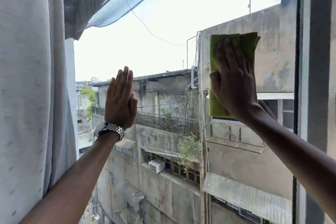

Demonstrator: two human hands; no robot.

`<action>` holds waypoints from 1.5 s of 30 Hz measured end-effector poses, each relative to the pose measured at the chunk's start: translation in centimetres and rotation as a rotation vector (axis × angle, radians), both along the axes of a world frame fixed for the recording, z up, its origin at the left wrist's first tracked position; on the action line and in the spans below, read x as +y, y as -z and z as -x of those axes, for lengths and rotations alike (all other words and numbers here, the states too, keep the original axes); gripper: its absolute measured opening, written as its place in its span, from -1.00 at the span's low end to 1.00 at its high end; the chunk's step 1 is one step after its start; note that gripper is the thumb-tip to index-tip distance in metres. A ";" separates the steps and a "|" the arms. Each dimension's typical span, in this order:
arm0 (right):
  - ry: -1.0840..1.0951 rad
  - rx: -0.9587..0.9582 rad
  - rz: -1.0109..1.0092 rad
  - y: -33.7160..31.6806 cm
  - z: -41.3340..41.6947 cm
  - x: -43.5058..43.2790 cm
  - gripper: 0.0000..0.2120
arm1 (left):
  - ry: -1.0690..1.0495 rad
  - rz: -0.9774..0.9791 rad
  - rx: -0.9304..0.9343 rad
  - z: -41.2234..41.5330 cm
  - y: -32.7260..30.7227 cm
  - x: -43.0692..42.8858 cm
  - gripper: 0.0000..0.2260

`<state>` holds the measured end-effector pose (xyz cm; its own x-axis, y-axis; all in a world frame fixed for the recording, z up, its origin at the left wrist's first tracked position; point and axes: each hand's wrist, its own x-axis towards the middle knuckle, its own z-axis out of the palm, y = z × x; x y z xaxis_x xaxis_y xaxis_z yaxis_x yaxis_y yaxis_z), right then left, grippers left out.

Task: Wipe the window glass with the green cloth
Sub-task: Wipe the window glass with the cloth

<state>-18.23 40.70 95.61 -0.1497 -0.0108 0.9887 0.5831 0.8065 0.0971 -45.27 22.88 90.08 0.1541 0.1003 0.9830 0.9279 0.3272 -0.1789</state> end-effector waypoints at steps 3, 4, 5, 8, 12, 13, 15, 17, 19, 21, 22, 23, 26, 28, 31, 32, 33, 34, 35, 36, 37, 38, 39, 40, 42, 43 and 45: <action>0.010 -0.218 -0.112 4.2 1.1 -0.8 -0.36 | -0.001 0.000 -0.009 0.0 0.0 0.0 -0.47; 0.023 -0.342 -0.206 6.2 1.0 -0.7 -0.37 | -0.002 0.002 -0.009 -0.1 0.0 0.0 -0.48; 0.036 -0.456 -0.309 8.0 0.7 -0.6 -0.37 | -0.006 0.003 -0.006 -0.1 0.0 0.0 -0.48; 0.106 -0.648 -0.536 9.0 -1.0 0.6 -0.42 | -0.002 0.004 -0.011 -0.3 0.0 -0.2 -0.48; 0.150 -0.450 -0.423 2.6 -1.9 1.5 -0.44 | 0.001 0.003 -0.011 -0.1 -0.1 -0.1 -0.47; 0.138 -0.368 -0.350 1.0 -1.8 1.3 -0.44 | -0.002 0.000 -0.010 0.0 -0.1 -0.1 -0.47; 0.115 -0.247 -0.216 -1.0 -1.1 0.1 -0.43 | -0.004 -0.005 -0.006 0.2 -0.1 -0.1 -0.47; 0.072 -0.202 -0.138 -0.4 0.2 -1.2 -0.39 | -0.005 -0.004 -0.007 0.2 -0.1 0.0 -0.47; 0.033 -0.297 -0.189 3.0 1.4 -1.8 -0.37 | -0.006 -0.003 -0.005 0.3 -0.1 0.0 -0.47; 0.022 -0.528 -0.362 7.8 1.4 -1.7 -0.40 | -0.007 -0.007 -0.003 0.3 -0.1 0.0 -0.47; 0.034 -0.648 -0.452 9.8 0.8 -1.5 -0.41 | -0.008 -0.009 -0.001 0.3 -0.1 0.0 -0.47; 0.050 -0.754 -0.535 10.8 0.1 -1.0 -0.42 | -0.010 -0.010 0.000 0.4 -0.1 0.0 -0.47; 0.075 -0.926 -0.675 8.5 -1.4 1.0 -0.47 | -0.009 -0.009 -0.001 0.5 -0.1 0.0 -0.47; 0.084 -0.816 -0.635 4.5 -1.9 2.3 -0.48 | -0.005 -0.011 0.008 0.6 -0.1 0.0 -0.48; 0.090 -0.448 -0.392 -1.4 -2.8 3.2 -0.44 | 0.003 -0.034 -0.005 0.6 -0.2 0.1 -0.47; 0.102 -0.353 -0.310 -2.4 -2.8 3.1 -0.42 | 0.005 -0.062 -0.039 0.5 -0.2 0.1 -0.46; 0.107 -0.272 -0.245 -2.7 -2.4 2.8 -0.41 | 0.003 -0.092 -0.079 0.4 -0.1 0.0 -0.45; 0.088 -0.186 -0.184 -2.4 -1.5 2.1 -0.39 | -0.002 -0.108 -0.110 0.3 0.0 0.0 -0.44; 0.048 -0.099 -0.121 -1.4 -0.4 1.2 -0.38 | -0.008 -0.106 -0.122 0.3 0.0 0.0 -0.43; 0.009 -0.055 -0.085 0.2 1.0 0.1 -0.37 | -0.013 -0.094 -0.125 0.3 -0.1 -0.1 -0.43; -0.024 -0.093 -0.108 2.3 2.3 -0.9 -0.37 | -0.017 -0.085 -0.130 0.3 -0.2 -0.1 -0.42; -0.043 -0.222 -0.193 4.8 3.5 -1.7 -0.37 | -0.022 -0.081 -0.136 0.2 -0.3 -0.2 -0.42; -0.039 -0.403 -0.320 7.4 4.3 -2.1 -0.37 | -0.028 -0.078 -0.145 0.1 -0.3 -0.1 -0.42; -0.017 -0.588 -0.456 9.7 4.5 -2.2 -0.37 | -0.036 -0.071 -0.153 0.0 -0.3 -0.1 -0.42; 0.034 -0.870 -0.652 12.1 4.1 -1.7 -0.33 | -0.061 -0.027 -0.161 0.2 -0.2 -0.4 -0.42; 0.036 -0.946 -0.712 11.8 3.8 -1.3 -0.31 | -0.082 0.011 -0.155 0.4 -0.2 -0.7 -0.42; 0.032 -0.987 -0.761 9.4 3.9 -0.6 -0.30 | -0.127 0.091 -0.131 1.2 -0.1 -1.6 -0.42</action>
